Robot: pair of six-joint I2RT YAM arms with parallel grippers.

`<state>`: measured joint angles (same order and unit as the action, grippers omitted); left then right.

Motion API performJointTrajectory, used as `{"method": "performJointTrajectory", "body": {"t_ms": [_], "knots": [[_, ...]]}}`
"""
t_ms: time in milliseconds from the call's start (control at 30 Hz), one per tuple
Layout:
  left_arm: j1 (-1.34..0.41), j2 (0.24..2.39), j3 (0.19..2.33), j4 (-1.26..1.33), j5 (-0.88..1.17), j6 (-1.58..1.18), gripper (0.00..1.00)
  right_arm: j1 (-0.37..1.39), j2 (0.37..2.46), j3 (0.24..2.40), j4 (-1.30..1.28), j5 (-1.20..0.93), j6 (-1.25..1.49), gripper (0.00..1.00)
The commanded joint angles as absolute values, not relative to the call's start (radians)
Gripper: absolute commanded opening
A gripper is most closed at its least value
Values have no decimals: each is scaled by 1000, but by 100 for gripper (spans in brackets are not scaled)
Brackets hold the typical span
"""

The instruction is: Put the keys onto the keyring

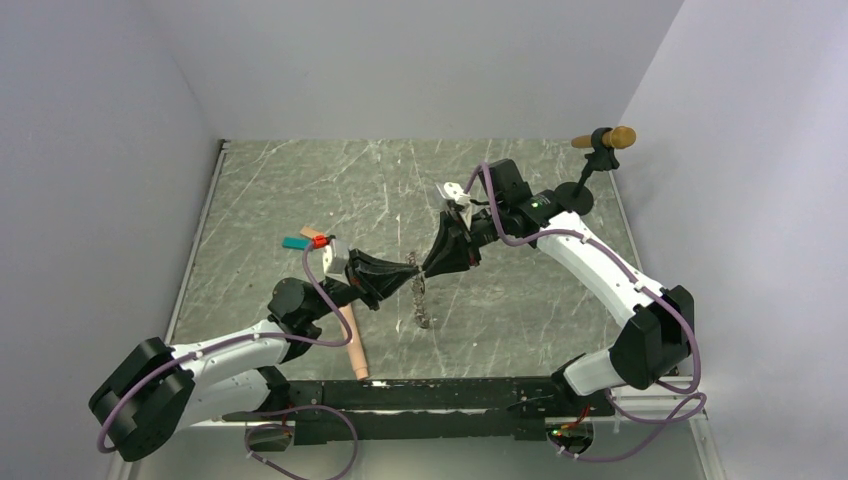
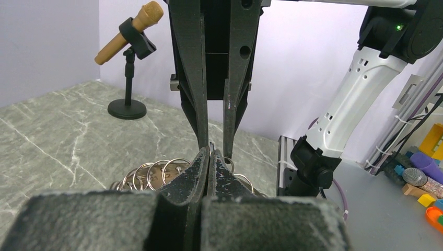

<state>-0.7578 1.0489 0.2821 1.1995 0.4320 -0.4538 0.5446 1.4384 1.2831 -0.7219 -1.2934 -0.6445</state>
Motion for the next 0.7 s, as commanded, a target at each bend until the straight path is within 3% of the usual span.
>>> {"method": "performJointTrajectory", "body": {"t_ms": [0, 300, 433, 667], "knots": [[-755, 1049, 317, 1297, 418, -461, 0, 558, 1435, 1301, -714, -1330, -646, 22], [-756, 1090, 330, 1332, 443, -489, 0, 561, 1436, 1290, -674, -1319, -605, 17], [-757, 1090, 328, 1334, 443, -490, 0, 561, 1437, 1290, -670, -1319, -601, 0], [-755, 1044, 328, 1238, 437, -463, 0, 561, 1443, 1322, -774, -1280, -710, 0]]}}
